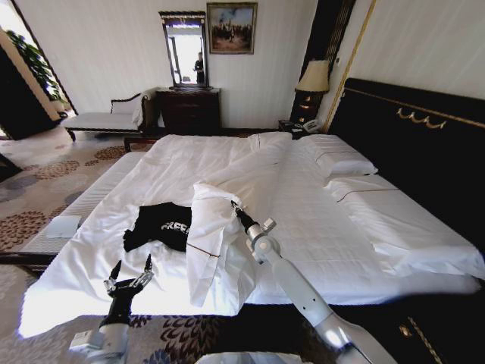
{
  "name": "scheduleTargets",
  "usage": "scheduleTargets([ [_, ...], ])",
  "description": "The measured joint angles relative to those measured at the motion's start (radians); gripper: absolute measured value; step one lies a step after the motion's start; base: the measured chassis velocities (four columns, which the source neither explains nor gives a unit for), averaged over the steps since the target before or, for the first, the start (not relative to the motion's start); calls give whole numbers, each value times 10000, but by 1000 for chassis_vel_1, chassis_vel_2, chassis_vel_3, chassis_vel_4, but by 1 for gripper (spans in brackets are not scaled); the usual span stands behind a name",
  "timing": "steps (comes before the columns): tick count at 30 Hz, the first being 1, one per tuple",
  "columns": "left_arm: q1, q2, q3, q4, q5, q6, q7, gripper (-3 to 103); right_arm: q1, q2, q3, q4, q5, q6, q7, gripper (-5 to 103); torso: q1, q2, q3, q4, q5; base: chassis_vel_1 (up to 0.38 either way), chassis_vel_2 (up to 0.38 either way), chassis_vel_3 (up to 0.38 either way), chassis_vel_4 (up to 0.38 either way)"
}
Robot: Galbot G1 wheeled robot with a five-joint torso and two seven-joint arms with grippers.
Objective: Fold the clothes on the bed.
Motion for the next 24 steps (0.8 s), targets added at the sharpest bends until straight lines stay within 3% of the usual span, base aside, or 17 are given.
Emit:
scheduleTargets([
  [5, -106, 128, 5, -29, -153, 60, -2, 100, -1087, -573, 842, 1489, -242, -97, 447, 3, -1, 1, 0, -2, 0, 0, 0, 0, 0],
  [9, -296, 254, 231, -18, -198, 107, -2, 100, -2563, -1512, 2202, 3154, -476, -164, 622, 3, -1, 0, -1, -4, -1, 0, 0, 0, 0],
  [13, -376, 419, 340, -4, -350, 114, 0, 100, -3909, -1894, 3424, 4076, -778, -171, 660, 3, -1, 1, -1, -4, 0, 0, 0, 0, 0],
  [18, -374, 790, 285, -81, -857, 114, 4, 100, -5665, -1741, 4866, 5397, -1062, -93, 853, 3, -2, 1, -2, -3, -3, 0, 0, 0, 0],
  [24, -367, 1445, 231, -126, -1507, 110, -12, 100, -7813, -686, 6591, 6786, -1980, 154, 1229, 3, -2, 1, -2, -5, -2, 0, 0, 0, 0],
])
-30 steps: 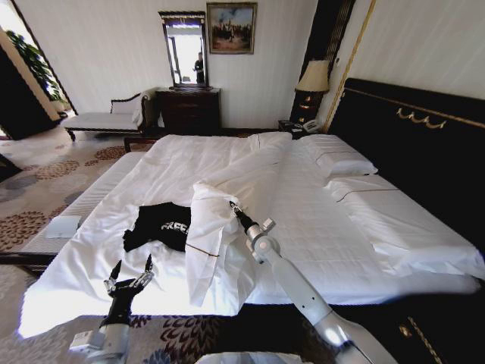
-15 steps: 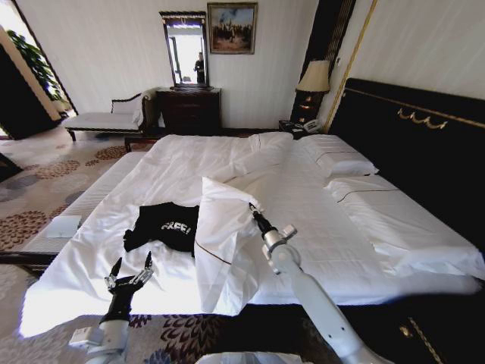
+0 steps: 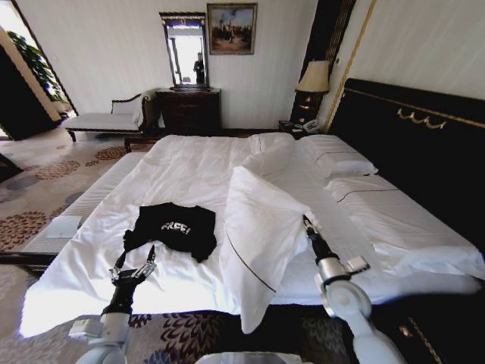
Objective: Fold the clothes on the bed.
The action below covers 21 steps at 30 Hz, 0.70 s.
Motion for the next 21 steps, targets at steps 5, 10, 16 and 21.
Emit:
scheduleTargets([
  [5, -173, 474, 198, 1, -186, -8, -62, 100, -1551, 834, 1268, 907, -415, 108, 684, 3, 0, 1, 0, 1, -1, 0, 0, 0, 0],
  [10, -377, 901, 543, 101, -228, -9, -112, 100, -2857, 1493, 2193, 1439, -1169, 480, 971, 3, -1, 1, 1, 0, -1, 0, 0, 0, 0],
  [16, -659, 1342, 924, 306, -336, -8, -159, 100, -3702, 2275, 2632, 1612, -2330, 543, 2615, 3, 0, 1, 1, 0, 1, 0, 0, 0, 0],
  [21, -746, 1422, 1017, 425, -450, -53, -186, 100, -3854, 2579, 2807, 1384, -3016, 333, 3598, 3, 0, 1, 1, 3, 3, 0, 0, 0, 0],
])
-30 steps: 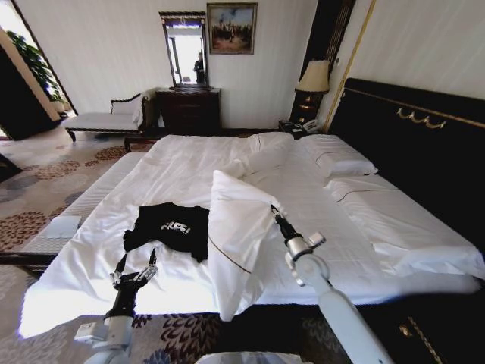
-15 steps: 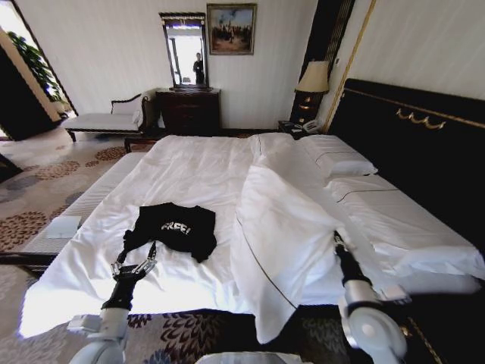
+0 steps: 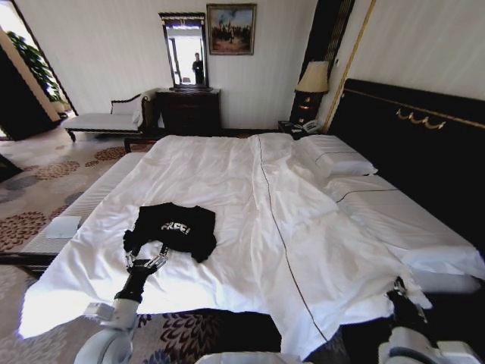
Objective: Fold the clothes on the bed.
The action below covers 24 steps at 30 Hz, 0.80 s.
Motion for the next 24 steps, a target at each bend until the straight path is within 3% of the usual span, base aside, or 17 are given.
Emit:
scheduleTargets([
  [2, -46, 70, 30, 103, -85, -24, -7, 100, -72, 151, 254, -118, -71, -105, 552, 3, 0, 0, 0, 0, 0, 0, 0, 0, 0],
  [12, -375, 311, -128, 416, -438, 23, -116, 100, -217, 20, 757, -786, 221, -642, 1311, 3, 3, -2, 1, 9, 1, 0, 0, 0, 0],
  [18, -441, 391, -172, 569, -521, 29, -123, 100, -448, -245, 975, -1046, 459, -857, 1303, 3, 3, -3, 1, 9, 1, 0, 0, 0, 0],
  [24, -500, 413, -109, 754, -540, 21, -126, 100, -589, -937, 1382, -2032, 608, -1002, 978, 3, 3, -3, 1, 7, 1, 0, 0, 0, 0],
])
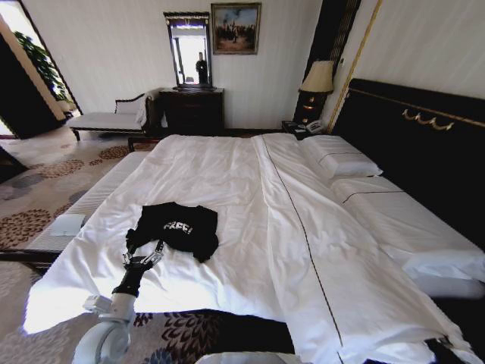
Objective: Fold the clothes on the bed.
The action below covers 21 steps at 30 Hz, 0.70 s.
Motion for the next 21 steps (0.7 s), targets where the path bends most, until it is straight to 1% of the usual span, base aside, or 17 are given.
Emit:
scheduleTargets([
  [3, 19, 9, 47, 44, 13, -10, 0, 100, 85, -155, -21, -455, -70, -163, -41, 3, 0, 0, 0, -2, 1, 0, 0, 0, 0],
  [4, 27, 11, 75, 58, 34, -12, 0, 100, 224, -145, -190, -555, -174, -268, 66, 3, 0, 0, 0, -14, -3, 0, 0, 0, 0],
  [5, 27, 11, 75, 58, 34, -12, 0, 100, 224, -145, -190, -555, -174, -268, 66, 3, 0, 0, 0, -14, -3, 0, 0, 0, 0],
  [7, 36, 13, 87, 60, 48, -15, 0, 100, 393, -35, -402, -432, -292, -307, 311, 1, -1, 1, 0, -21, -3, 0, 0, 0, 0],
  [8, 47, 20, 87, 61, 53, -18, 0, 100, 454, 51, -521, -267, -397, -320, 468, 6, -2, 1, -1, -31, -6, 0, 0, 0, 0],
  [9, 67, 43, 79, 60, 55, -28, 1, 100, 511, 153, -633, 82, -618, -366, 709, 12, -3, 2, -1, -31, -6, 0, 0, 0, 0],
  [10, 80, 65, 55, 67, 52, -37, 1, 100, 510, 204, -647, 395, -902, -475, 1021, 17, -4, 3, -1, -31, -6, 0, 0, 0, 0],
  [11, 80, 65, 55, 67, 52, -37, 1, 100, 510, 204, -647, 395, -902, -475, 1021, 17, -4, 3, -1, -31, -6, 0, 0, 0, 0],
  [13, 99, 110, -3, 90, 29, -54, 0, 100, 411, 257, -563, 935, -1311, -717, 1569, 27, -5, 3, -1, -24, -4, 0, 0, 0, 0],
  [14, 105, 129, -33, 109, 8, -66, -1, 100, 277, 286, -462, 1345, -1368, -865, 1826, 27, -5, 4, -1, -15, -7, 0, 0, 0, 0],
  [15, 105, 129, -33, 109, 8, -66, -1, 100, 277, 286, -462, 1345, -1368, -865, 1826, 27, -5, 4, -1, -15, -7, 0, 0, 0, 0],
  [16, 110, 143, -62, 140, -7, -77, -6, 100, 26, 313, -321, 2033, -1134, -1103, 2151, 33, -4, 4, -1, -16, -10, 0, 0, 0, 0],
  [17, 110, 143, -68, 165, -8, -83, -13, 100, -169, 303, -257, 2926, -554, -1371, 2501, 44, -4, 3, -1, -18, -7, 0, 0, 0, 0],
  [18, 109, 127, -63, 165, -2, -83, -13, 100, -215, 245, -252, 3538, -167, -1529, 2712, 49, -3, 4, -1, -14, -11, 0, 0, 0, 0],
  [19, 109, 127, -63, 165, -2, -83, -13, 100, -215, 245, -252, 3538, -167, -1529, 2712, 49, -3, 4, -1, -14, -11, 0, 0, 0, 0],
  [20, 111, 103, -53, 166, 8, -84, -16, 100, -218, 202, -262, 3756, 37, -1615, 2819, 49, -4, 4, -1, -10, -13, 0, 0, 0, 0],
  [21, 113, 72, -43, 158, 29, -84, -18, 100, -217, 159, -310, 3883, 240, -1721, 2884, 54, -4, 3, -1, -10, -9, 0, 0, 0, 0],
])
